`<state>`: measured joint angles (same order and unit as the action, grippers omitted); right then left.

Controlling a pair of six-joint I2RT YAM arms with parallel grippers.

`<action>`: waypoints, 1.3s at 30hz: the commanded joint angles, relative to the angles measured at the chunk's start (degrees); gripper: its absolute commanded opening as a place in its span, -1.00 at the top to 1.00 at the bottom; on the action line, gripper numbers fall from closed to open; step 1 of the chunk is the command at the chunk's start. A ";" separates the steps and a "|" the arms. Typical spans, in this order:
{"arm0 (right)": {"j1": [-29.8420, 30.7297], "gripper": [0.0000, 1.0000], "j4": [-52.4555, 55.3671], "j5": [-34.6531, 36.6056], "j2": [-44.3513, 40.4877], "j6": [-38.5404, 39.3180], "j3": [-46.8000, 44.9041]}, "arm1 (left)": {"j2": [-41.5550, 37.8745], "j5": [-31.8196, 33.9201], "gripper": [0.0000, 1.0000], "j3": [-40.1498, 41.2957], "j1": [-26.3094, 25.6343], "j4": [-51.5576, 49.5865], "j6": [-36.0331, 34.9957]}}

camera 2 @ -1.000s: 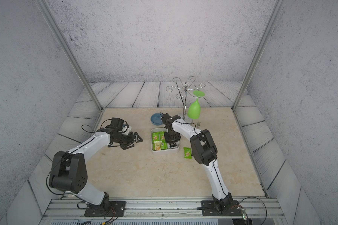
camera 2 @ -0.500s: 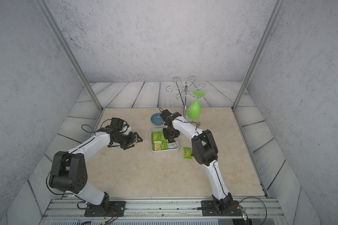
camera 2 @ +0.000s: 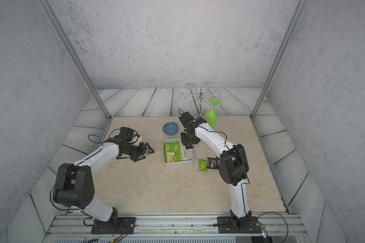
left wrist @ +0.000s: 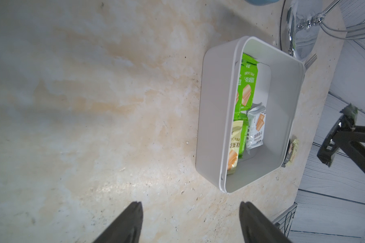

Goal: Take the cookies out of the storage box
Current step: Place the cookie at the center of the board.

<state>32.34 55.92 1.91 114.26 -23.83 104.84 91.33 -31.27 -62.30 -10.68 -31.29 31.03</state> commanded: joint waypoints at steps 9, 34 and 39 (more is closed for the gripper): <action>-9.86 0.15 -4.74 -0.08 -16.18 -1.13 -24.32 | -0.86 1.42 -0.56 -3.40 -4.58 -3.33 0.14; -37.12 0.15 -12.63 7.29 -15.53 0.52 -41.76 | 2.77 1.99 -0.56 -8.89 -6.94 -6.32 -1.32; -37.98 0.14 -13.98 7.37 -13.57 0.61 -41.91 | 2.62 2.24 -0.56 -8.63 -6.92 -6.20 -1.33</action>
<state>-5.30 42.74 8.38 99.90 -23.66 63.18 93.47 -29.74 -70.02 -17.28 -36.62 30.83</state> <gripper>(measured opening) 0.434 0.781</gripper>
